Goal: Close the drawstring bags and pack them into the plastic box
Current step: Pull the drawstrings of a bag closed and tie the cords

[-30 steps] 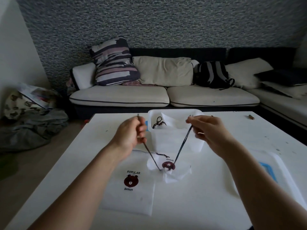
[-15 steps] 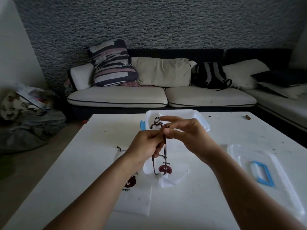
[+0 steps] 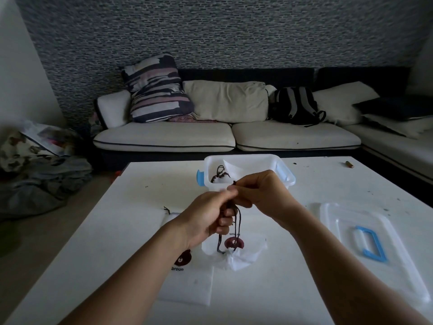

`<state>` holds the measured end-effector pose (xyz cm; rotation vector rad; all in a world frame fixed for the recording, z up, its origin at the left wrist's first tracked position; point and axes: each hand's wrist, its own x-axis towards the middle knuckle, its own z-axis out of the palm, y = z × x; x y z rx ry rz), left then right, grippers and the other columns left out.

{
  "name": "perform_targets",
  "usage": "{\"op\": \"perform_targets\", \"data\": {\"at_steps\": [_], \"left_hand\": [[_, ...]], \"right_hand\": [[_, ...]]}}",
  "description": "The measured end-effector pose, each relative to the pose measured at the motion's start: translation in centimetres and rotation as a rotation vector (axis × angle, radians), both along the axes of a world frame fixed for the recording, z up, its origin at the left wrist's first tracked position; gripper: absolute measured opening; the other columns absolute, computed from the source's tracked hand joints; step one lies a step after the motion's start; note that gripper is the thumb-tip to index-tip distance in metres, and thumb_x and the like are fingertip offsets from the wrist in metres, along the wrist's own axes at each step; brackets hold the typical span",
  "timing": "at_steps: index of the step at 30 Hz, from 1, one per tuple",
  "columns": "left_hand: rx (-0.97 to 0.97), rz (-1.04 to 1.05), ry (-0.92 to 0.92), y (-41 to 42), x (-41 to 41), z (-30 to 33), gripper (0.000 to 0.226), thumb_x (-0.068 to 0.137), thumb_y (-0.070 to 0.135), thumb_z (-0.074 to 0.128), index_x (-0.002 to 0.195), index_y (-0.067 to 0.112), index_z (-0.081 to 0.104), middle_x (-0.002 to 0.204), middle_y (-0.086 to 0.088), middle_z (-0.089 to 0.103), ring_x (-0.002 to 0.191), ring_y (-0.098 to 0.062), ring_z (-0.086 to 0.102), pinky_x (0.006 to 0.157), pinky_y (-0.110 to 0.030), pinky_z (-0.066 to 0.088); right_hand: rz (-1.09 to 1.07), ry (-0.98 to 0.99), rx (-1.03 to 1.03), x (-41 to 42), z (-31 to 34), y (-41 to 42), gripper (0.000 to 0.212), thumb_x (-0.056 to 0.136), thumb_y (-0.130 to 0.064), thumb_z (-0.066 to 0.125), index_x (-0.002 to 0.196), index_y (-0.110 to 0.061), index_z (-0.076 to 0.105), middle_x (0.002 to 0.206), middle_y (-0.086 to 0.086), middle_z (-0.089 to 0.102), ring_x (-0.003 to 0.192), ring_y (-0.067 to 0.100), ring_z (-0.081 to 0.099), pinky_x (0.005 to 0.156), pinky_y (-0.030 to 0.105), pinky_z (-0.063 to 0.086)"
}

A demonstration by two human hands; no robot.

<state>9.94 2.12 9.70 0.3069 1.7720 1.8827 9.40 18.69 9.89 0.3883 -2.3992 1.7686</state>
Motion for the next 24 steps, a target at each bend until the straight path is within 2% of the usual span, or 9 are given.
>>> {"op": "perform_targets", "data": {"at_steps": [2, 3, 6, 9, 12, 16, 20, 22, 24], "left_hand": [[-0.017, -0.006, 0.044, -0.1, 0.1, -0.1, 0.034, 0.103, 0.03, 0.049, 0.095, 0.006, 0.072, 0.063, 0.003, 0.034, 0.054, -0.011, 0.029, 0.048, -0.021, 0.025], [0.006, -0.009, 0.029, -0.1, 0.1, -0.1, 0.03, 0.103, 0.028, 0.05, 0.093, 0.007, 0.068, 0.063, 0.002, 0.035, 0.053, -0.011, 0.03, 0.048, -0.021, 0.027], [0.081, -0.012, -0.018, -0.4, 0.0, 0.0, 0.023, 0.104, 0.026, 0.048, 0.094, 0.008, 0.056, 0.063, 0.0, 0.039, 0.052, -0.012, 0.035, 0.047, -0.022, 0.033], [0.093, 0.008, -0.02, -0.6, -0.2, 0.0, 0.029, 0.106, 0.024, 0.044, 0.093, 0.005, 0.061, 0.063, -0.003, 0.045, 0.053, -0.014, 0.04, 0.048, -0.023, 0.036], [0.11, 0.15, -0.041, -0.3, -0.5, -0.1, 0.036, 0.106, 0.023, 0.042, 0.093, 0.004, 0.07, 0.068, -0.006, 0.061, 0.055, -0.015, 0.05, 0.05, -0.023, 0.042], [0.152, 0.322, -0.09, -0.6, -1.5, -0.2, 0.036, 0.107, 0.024, 0.041, 0.107, 0.004, 0.071, 0.089, -0.008, 0.076, 0.056, -0.008, 0.061, 0.049, -0.018, 0.046], [0.375, 0.318, -0.221, -1.2, -2.1, -0.1, 0.035, 0.106, 0.023, 0.042, 0.112, 0.004, 0.07, 0.098, -0.008, 0.075, 0.057, -0.006, 0.059, 0.044, -0.015, 0.044], [0.416, 0.248, -0.258, -1.1, -1.9, 0.2, 0.034, 0.105, 0.023, 0.043, 0.11, 0.003, 0.071, 0.089, -0.006, 0.073, 0.057, -0.007, 0.057, 0.044, -0.016, 0.044], [0.397, 0.162, -0.245, -0.9, -1.5, 0.5, 0.036, 0.105, 0.024, 0.044, 0.105, 0.004, 0.073, 0.076, -0.004, 0.066, 0.056, -0.009, 0.055, 0.044, -0.017, 0.043]], "right_hand": [[0.007, -0.048, -0.039, -0.1, -0.3, 0.0, 0.034, 0.091, -0.02, 0.072, 0.07, 0.007, 0.067, 0.052, 0.007, 0.045, 0.059, 0.019, 0.037, 0.062, 0.027, 0.037], [0.02, -0.081, -0.074, -0.1, -0.4, 0.1, 0.034, 0.091, -0.02, 0.071, 0.073, 0.008, 0.067, 0.055, 0.01, 0.047, 0.061, 0.02, 0.039, 0.064, 0.028, 0.041], [0.082, -0.196, -0.176, -0.2, -0.4, 0.7, 0.018, 0.091, -0.012, 0.069, 0.091, 0.005, 0.075, 0.079, 0.02, 0.064, 0.076, 0.023, 0.057, 0.082, 0.033, 0.057], [0.035, -0.181, -0.09, -0.2, 0.0, 1.4, 0.01, 0.09, -0.005, 0.069, 0.092, 0.001, 0.077, 0.078, 0.017, 0.071, 0.076, 0.018, 0.066, 0.077, 0.027, 0.058], [-0.113, -0.088, 0.069, -0.2, 0.2, 1.7, 0.009, 0.091, -0.007, 0.069, 0.087, -0.001, 0.076, 0.074, 0.015, 0.07, 0.067, 0.016, 0.065, 0.067, 0.025, 0.06], [-0.113, -0.2, 0.042, -0.3, 0.1, 2.2, 0.012, 0.094, -0.011, 0.065, 0.088, -0.008, 0.074, 0.086, 0.006, 0.069, 0.087, 0.016, 0.065, 0.078, 0.027, 0.059], [0.059, -0.351, 0.021, 0.3, -0.5, 2.1, 0.011, 0.092, -0.009, 0.066, 0.097, -0.006, 0.076, 0.107, 0.0, 0.075, 0.111, 0.017, 0.067, 0.101, 0.037, 0.053], [0.112, -0.348, 0.062, 0.6, -0.9, 1.4, 0.021, 0.086, -0.018, 0.073, 0.099, -0.003, 0.076, 0.109, 0.005, 0.075, 0.113, 0.024, 0.066, 0.108, 0.049, 0.046], [0.154, -0.327, 0.083, 0.8, -1.2, 0.6, 0.035, 0.075, -0.029, 0.078, 0.097, -0.002, 0.075, 0.106, 0.019, 0.073, 0.108, 0.031, 0.067, 0.11, 0.057, 0.04]]}}
